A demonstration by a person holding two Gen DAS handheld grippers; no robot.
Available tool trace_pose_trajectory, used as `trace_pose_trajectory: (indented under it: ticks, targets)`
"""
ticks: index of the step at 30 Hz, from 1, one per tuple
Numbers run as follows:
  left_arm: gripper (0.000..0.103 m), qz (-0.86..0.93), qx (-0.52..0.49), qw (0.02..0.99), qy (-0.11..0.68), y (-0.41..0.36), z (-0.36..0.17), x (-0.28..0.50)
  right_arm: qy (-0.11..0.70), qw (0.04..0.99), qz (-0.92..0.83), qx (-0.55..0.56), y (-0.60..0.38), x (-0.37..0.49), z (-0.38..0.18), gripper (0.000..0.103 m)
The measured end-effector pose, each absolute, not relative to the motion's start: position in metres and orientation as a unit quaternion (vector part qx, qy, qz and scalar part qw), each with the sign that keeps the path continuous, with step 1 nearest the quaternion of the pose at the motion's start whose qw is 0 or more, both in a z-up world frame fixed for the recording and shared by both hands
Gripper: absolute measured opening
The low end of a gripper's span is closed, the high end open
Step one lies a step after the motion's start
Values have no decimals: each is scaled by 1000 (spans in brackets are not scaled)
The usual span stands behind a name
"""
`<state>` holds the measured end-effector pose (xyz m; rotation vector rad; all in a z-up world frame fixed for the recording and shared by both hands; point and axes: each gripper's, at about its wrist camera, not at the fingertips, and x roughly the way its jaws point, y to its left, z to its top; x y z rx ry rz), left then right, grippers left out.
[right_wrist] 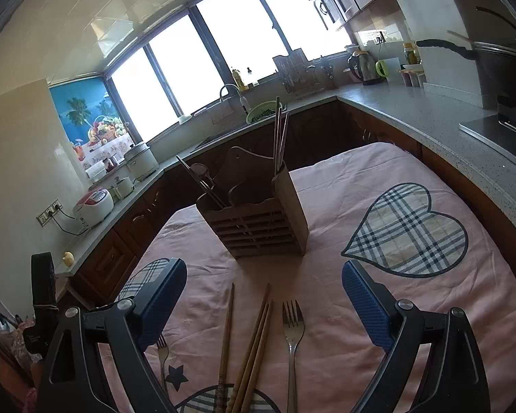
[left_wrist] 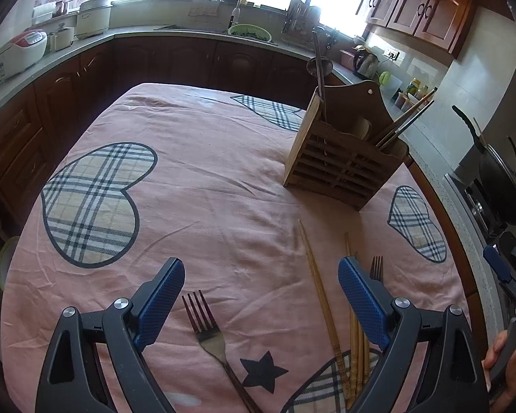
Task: Organize utensils
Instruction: 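Withdraw both open grippers from the holder back over the table, then grasp a wooden chopstick with left gripper while right gripper grasps another wooden chopstick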
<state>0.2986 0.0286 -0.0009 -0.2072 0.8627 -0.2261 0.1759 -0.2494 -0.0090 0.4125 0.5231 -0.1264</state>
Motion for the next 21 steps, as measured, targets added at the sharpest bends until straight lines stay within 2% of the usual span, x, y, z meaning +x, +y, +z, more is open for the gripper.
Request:
trace_pose_trajectory:
  ticks: [9,11,14,16,19,21]
  targets:
    - [90,-114,-57,884,450,-7,-22,340,298,933,-57,196,-252,201,-28,91]
    - [89,-114,-49,882,455,-15,-27,350,311,928,-56,195,-253,209,-34,82]
    - [82,-118,-43,877,463,-26,-37,365,336,918,-49,204,-255,223,-46,66]
    - [79,-122,-39,874,469,-33,-45,375,355,911,-46,206,-256,234,-56,45]
    - [74,-127,-30,870,476,-43,-56,389,382,900,-39,208,-255,250,-69,33]
    - [67,-129,-22,866,483,-49,-66,399,398,893,-30,209,-254,260,-79,30]
